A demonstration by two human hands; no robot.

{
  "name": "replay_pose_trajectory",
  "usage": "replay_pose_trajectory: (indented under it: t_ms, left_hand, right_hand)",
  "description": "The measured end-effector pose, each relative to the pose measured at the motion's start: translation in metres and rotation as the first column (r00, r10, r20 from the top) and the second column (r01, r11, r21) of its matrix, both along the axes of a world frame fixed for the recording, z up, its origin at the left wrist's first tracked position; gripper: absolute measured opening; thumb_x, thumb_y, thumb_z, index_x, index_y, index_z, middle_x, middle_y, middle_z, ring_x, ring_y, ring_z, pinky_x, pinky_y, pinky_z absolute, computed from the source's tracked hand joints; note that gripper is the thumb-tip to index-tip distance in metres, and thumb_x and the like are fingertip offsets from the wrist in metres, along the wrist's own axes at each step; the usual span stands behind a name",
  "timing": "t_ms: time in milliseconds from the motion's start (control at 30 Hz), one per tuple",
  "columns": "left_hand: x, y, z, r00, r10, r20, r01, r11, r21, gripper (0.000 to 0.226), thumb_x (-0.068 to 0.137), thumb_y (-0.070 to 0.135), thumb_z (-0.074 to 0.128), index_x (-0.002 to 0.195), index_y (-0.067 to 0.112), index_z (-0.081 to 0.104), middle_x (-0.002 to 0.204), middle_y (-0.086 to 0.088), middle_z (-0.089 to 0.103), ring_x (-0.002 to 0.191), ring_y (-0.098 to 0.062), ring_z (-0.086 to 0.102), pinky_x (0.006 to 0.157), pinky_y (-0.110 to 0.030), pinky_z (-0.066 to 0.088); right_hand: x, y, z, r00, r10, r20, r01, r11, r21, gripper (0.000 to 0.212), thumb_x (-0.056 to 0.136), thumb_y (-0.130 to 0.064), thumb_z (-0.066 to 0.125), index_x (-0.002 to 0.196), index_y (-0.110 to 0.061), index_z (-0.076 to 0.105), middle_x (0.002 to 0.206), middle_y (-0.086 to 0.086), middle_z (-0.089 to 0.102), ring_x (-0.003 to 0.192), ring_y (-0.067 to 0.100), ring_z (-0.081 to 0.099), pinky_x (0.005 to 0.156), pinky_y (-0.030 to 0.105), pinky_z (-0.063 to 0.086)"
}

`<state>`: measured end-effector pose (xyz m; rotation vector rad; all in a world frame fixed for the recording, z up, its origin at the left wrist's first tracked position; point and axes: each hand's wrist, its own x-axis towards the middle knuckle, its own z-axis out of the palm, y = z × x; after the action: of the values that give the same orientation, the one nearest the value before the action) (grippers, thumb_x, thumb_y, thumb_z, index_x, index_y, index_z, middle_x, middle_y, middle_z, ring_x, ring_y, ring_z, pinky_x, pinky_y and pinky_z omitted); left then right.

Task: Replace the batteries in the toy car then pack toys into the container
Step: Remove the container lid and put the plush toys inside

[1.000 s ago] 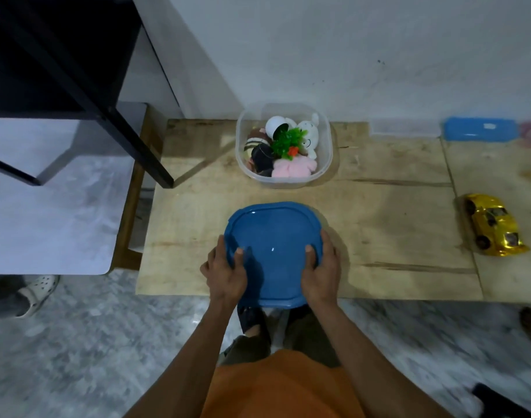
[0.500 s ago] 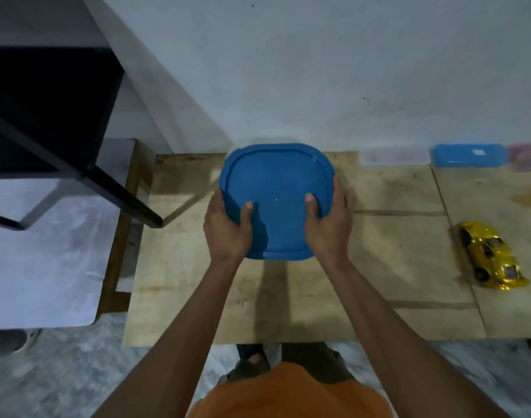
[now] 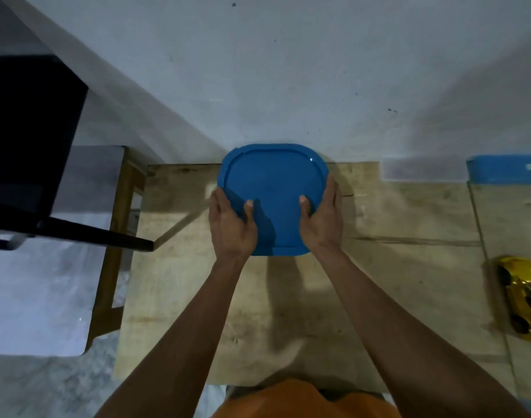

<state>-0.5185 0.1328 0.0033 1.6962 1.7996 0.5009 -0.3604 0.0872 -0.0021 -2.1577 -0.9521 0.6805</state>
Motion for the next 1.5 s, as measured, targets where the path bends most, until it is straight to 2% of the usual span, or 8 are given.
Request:
replay_pose_trajectory:
  t_ms: [233,367,467,600,800,1033,1200,1500]
  left_hand:
    - [-0.001,0.003,-0.006,0.995,-0.048,-0.083,0.053,0.997,0.052,0.077,0.100,0.050,0.048,0.151,-0.002,0.023,0.148,-0.023,0.038,0.132,-0.040,0.041,0.107,-0.056,0.042]
    - [-0.001,0.016,-0.003,0.953,-0.159,-0.258,0.168,0.986,0.016,0.080,0.101,0.059,0.036,0.160,0.015,0.004,0.167,-0.012,0.007,0.148,-0.036,0.022,0.107,-0.057,0.042]
    - [-0.007,0.023,-0.008,0.908,-0.249,-0.336,0.264,0.964,0.000,0.077,0.100,0.062,0.027,0.161,0.021,0.003,0.169,-0.002,-0.009,0.154,-0.032,0.007,0.114,-0.057,0.036]
    - [-0.009,0.020,-0.013,0.931,-0.230,-0.282,0.247,0.969,0.025,0.077,0.101,0.059,0.034,0.161,0.016,0.012,0.169,-0.007,-0.003,0.155,-0.029,0.008,0.118,-0.053,0.033]
    - [-0.009,0.027,-0.009,0.911,-0.252,-0.327,0.273,0.962,0.020,0.077,0.099,0.057,0.041,0.158,0.014,0.021,0.167,-0.014,0.010,0.148,-0.036,0.024,0.111,-0.055,0.037]
    - [-0.013,0.044,-0.011,0.807,-0.420,-0.415,0.436,0.898,-0.063,0.081,0.097,0.066,0.028,0.161,0.025,-0.001,0.167,0.007,-0.020,0.155,-0.032,-0.001,0.115,-0.066,0.023]
    - [-0.014,0.045,-0.009,0.800,-0.428,-0.420,0.436,0.896,-0.084,0.085,0.094,0.073,0.026,0.161,0.027,0.001,0.167,0.008,-0.020,0.154,-0.033,0.002,0.112,-0.071,0.026]
    - [-0.011,0.051,0.007,0.735,-0.488,-0.470,0.443,0.871,-0.212,0.091,0.090,0.079,0.026,0.160,0.031,-0.006,0.163,0.012,-0.030,0.154,-0.028,-0.005,0.109,-0.078,0.017]
  right_hand:
    - [0.004,0.002,0.000,0.984,0.122,0.132,-0.110,0.989,-0.096,0.076,0.102,-0.045,0.042,0.158,-0.013,0.002,0.165,0.007,0.006,0.148,0.030,0.022,0.112,0.048,0.038]
    - [0.012,0.011,-0.004,0.894,0.293,0.338,-0.267,0.956,-0.124,0.072,0.101,-0.039,0.040,0.159,-0.019,0.003,0.167,-0.001,-0.001,0.152,0.029,0.009,0.114,0.049,0.033]
    - [0.013,0.013,-0.010,0.853,0.339,0.396,-0.284,0.939,-0.192,0.065,0.102,-0.042,0.034,0.158,-0.018,0.014,0.167,-0.001,0.001,0.153,0.028,0.004,0.115,0.051,0.033]
    - [0.015,0.013,-0.013,0.836,0.383,0.393,-0.320,0.922,-0.218,0.074,0.099,-0.056,0.035,0.158,-0.018,0.013,0.167,-0.001,-0.003,0.153,0.028,-0.001,0.120,0.043,0.018]
    - [0.016,0.017,-0.012,0.836,0.367,0.409,-0.304,0.929,-0.212,0.079,0.094,-0.061,0.041,0.157,-0.020,0.019,0.167,0.000,0.005,0.152,0.030,0.010,0.115,0.049,0.034]
    - [0.016,0.018,-0.006,0.820,0.393,0.416,-0.299,0.914,-0.273,0.086,0.088,-0.072,0.040,0.158,-0.030,0.011,0.167,-0.006,-0.001,0.150,0.030,0.017,0.107,0.052,0.042]
    - [0.016,0.020,-0.003,0.840,0.399,0.369,-0.301,0.907,-0.296,0.090,0.085,-0.079,0.038,0.157,-0.035,0.007,0.166,-0.012,-0.008,0.151,0.031,0.012,0.109,0.056,0.040]
    - [0.015,0.021,0.003,0.851,0.407,0.331,-0.295,0.893,-0.340,0.089,0.084,-0.081,0.035,0.157,-0.037,0.006,0.165,-0.015,-0.012,0.151,0.032,0.009,0.109,0.059,0.037]
